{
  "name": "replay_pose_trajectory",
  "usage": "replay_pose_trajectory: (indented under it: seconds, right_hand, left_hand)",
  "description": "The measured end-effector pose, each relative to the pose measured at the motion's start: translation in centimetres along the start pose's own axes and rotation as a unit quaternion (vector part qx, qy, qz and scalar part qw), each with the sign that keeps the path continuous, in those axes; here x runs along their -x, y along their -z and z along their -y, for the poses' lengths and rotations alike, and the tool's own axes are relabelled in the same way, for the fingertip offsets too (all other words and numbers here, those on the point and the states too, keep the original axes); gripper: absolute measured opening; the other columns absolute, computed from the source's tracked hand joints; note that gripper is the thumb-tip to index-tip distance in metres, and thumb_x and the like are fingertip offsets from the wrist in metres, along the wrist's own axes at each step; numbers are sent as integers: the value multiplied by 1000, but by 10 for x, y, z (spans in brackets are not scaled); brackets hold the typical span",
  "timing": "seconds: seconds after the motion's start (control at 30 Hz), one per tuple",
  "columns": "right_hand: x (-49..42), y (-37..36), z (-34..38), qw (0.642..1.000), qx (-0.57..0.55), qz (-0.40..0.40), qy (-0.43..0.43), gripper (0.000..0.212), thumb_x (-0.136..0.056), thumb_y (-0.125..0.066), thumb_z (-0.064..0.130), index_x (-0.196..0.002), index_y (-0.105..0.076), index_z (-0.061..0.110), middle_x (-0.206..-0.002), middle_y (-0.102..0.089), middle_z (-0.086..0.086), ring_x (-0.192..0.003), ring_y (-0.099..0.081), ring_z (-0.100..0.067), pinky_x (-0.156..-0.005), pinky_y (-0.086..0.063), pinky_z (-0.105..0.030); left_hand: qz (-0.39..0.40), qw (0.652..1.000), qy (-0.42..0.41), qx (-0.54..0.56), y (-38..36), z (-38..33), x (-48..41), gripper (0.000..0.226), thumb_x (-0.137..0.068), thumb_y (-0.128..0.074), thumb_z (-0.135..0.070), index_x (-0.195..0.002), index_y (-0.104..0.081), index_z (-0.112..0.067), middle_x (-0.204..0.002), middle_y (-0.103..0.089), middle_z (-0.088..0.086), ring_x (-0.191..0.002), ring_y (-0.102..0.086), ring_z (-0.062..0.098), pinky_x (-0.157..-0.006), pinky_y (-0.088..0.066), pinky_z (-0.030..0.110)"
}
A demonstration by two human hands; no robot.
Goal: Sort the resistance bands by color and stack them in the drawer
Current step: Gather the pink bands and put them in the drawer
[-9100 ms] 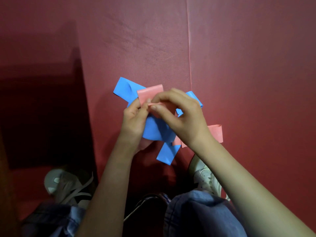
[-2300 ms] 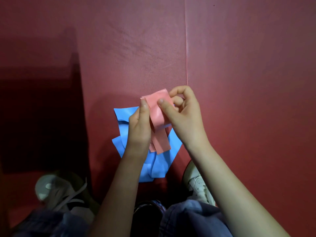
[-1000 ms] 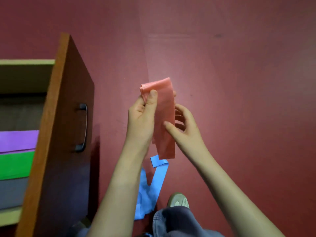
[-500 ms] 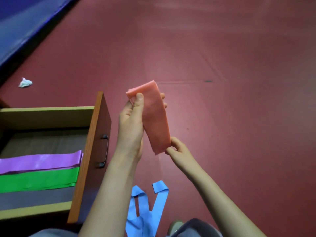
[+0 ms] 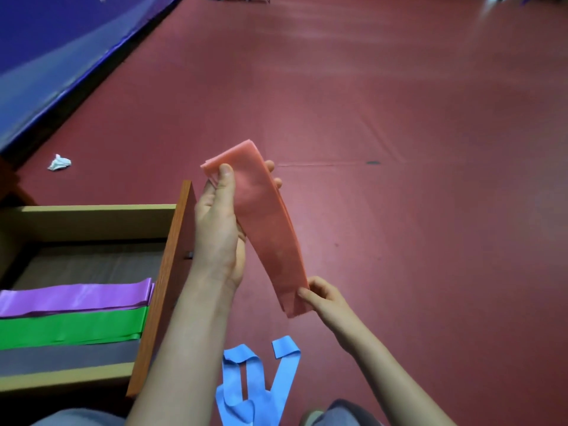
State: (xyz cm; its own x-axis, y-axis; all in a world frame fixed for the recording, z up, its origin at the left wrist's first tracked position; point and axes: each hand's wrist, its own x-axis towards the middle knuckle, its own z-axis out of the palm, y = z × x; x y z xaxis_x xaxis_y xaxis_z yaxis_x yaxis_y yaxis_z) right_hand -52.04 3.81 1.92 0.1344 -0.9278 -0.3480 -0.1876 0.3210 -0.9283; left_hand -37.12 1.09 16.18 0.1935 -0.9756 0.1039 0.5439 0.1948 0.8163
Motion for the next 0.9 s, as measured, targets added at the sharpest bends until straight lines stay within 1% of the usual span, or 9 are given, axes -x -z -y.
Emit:
replay_pose_trajectory:
  seconds: [0.07,0.13,0.27,0.4,0.5,0.6,0.7,0.8,0.9]
  right_hand:
    - [3,2,0,1000,-15,-2,-12,21,-90,-48,7,-78,-56,21,-76,-60,9,-64,-56,7,-67,-43,-6]
    - [9,4,2,999,-36,0,-24,20,-91,-48,6,-80,-58,20,-77,-60,5,-66,-57,2,-71,-47,-11]
    - [19,8,8,997,-62,-20,-35,16,-91,-51,10,-80,-61,16,-80,-62,0,-71,-60,-3,-68,-51,-13]
    - [18,3,25,978,-204,-51,-11,17,-89,-50,4,-78,-63,7,-70,-67,-4,-60,-65,-4,-62,-54,-14]
    - [19,-1,36,952,-300,-62,-1,8,-81,-57,11,-85,-63,7,-66,-72,3,-63,-67,-5,-59,-56,-17]
    - [19,-11,43,937,-343,-68,-7,14,-89,-48,9,-88,-62,9,-63,-71,6,-59,-66,-4,-60,-57,-19]
    - [14,-25,55,944,-325,-49,-26,17,-91,-46,9,-86,-62,11,-58,-69,7,-52,-64,-2,-55,-56,-17]
    - [5,-40,68,960,-273,-30,-59,17,-91,-48,9,-81,-62,11,-52,-67,7,-47,-61,0,-50,-54,-15]
    - [-8,-57,78,968,-233,-22,-86,17,-89,-51,5,-77,-62,9,-49,-65,5,-42,-59,-1,-45,-53,-16]
  left_hand:
    - [-3,1000,-1,1,-1,-5,-1,28,-97,-33,-27,-93,-59,-21,-71,-73,-4,-63,-68,9,-59,-55,22]
    - [-13,1000,-4,11,-3,-15,-5,27,-97,-32,-26,-95,-58,-20,-71,-73,-4,-62,-67,9,-59,-55,22]
    - [-28,999,-11,25,-4,-35,-13,27,-98,-32,-27,-99,-56,-17,-70,-73,-4,-61,-67,9,-57,-55,22]
    - [-34,998,-35,40,10,-51,-14,26,-98,-31,-28,-100,-55,-17,-70,-73,-4,-62,-68,10,-59,-55,22]
    - [-54,996,-48,59,31,-61,-14,27,-98,-29,-29,-104,-53,-18,-73,-73,-5,-66,-68,10,-66,-56,25]
    - [-83,993,-42,75,56,-69,-17,31,-99,-27,-30,-98,-55,-18,-73,-73,-6,-68,-68,9,-69,-56,24]
    - [-139,985,-26,99,87,-78,-26,29,-98,-29,-29,-95,-56,-17,-76,-72,-6,-72,-67,8,-73,-55,22]
    - [-235,969,-12,74,127,-85,-35,19,-97,-37,-22,-90,-54,-17,-92,-63,-3,-80,-60,4,-76,-52,20]
    - [-305,950,23,67,167,-90,-38,20,-97,-39,-14,-82,-52,-16,-105,-58,2,-76,-58,5,-86,-46,28]
